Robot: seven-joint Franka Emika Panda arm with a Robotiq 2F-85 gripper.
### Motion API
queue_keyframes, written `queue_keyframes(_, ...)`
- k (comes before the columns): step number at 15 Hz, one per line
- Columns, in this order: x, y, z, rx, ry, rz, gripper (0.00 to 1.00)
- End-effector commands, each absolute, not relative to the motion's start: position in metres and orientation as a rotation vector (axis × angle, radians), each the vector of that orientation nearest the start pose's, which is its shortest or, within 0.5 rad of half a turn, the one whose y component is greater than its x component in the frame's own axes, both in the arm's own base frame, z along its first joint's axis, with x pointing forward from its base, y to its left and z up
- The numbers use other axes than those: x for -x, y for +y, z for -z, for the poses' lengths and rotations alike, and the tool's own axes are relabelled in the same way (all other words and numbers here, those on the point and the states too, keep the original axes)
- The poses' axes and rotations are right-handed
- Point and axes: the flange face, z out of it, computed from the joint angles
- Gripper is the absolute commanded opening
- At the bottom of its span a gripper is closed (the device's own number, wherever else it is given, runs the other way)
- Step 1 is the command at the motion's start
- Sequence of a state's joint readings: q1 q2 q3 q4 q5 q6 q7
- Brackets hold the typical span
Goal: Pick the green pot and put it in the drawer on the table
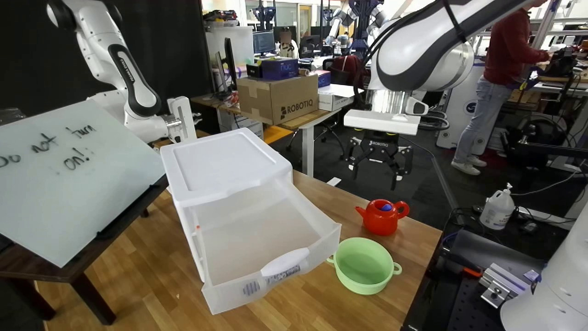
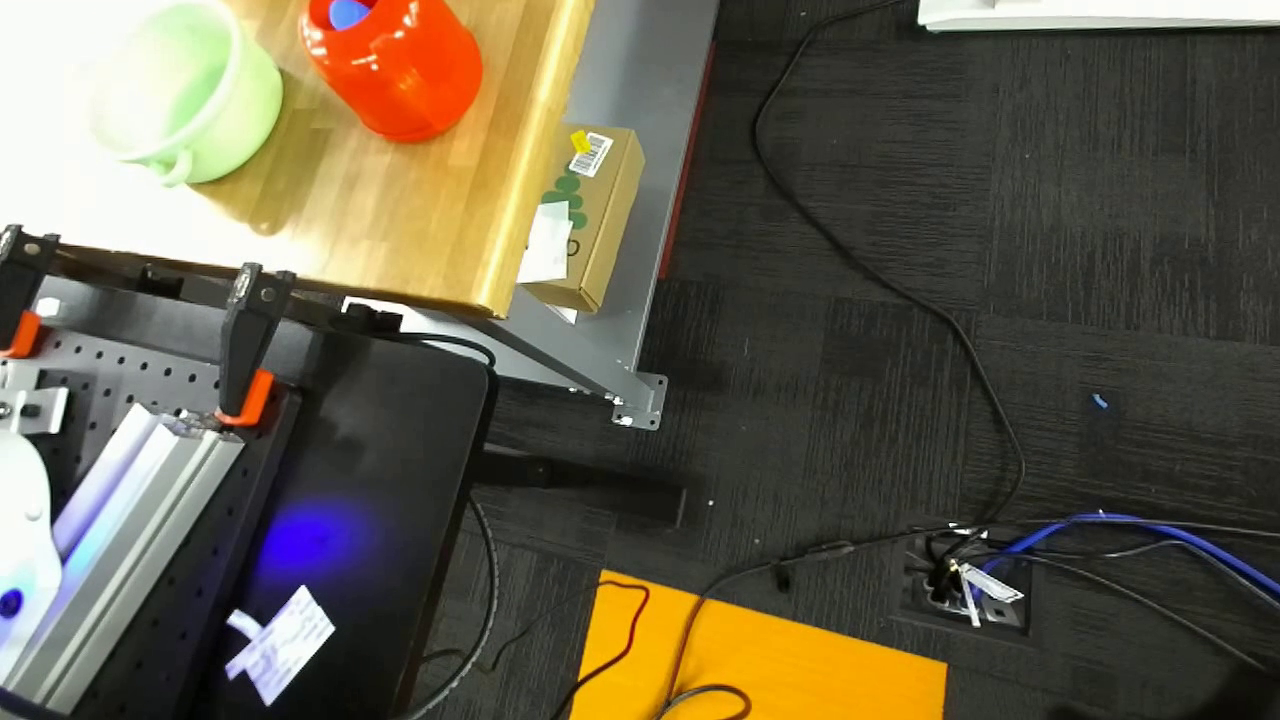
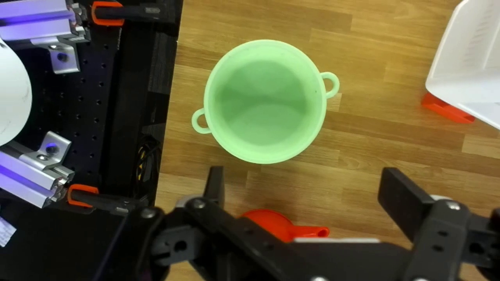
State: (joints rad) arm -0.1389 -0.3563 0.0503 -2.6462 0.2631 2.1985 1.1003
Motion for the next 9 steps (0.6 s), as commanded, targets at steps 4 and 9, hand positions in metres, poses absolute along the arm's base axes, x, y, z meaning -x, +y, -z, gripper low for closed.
queue_keyframes(4,-0.375,-0.040,-0.301,2.457,1.853,-0.464,1.00)
queue_keyframes(9,-0.375,-0.060,-0.258,2.494,1.821,-0.643,1.00)
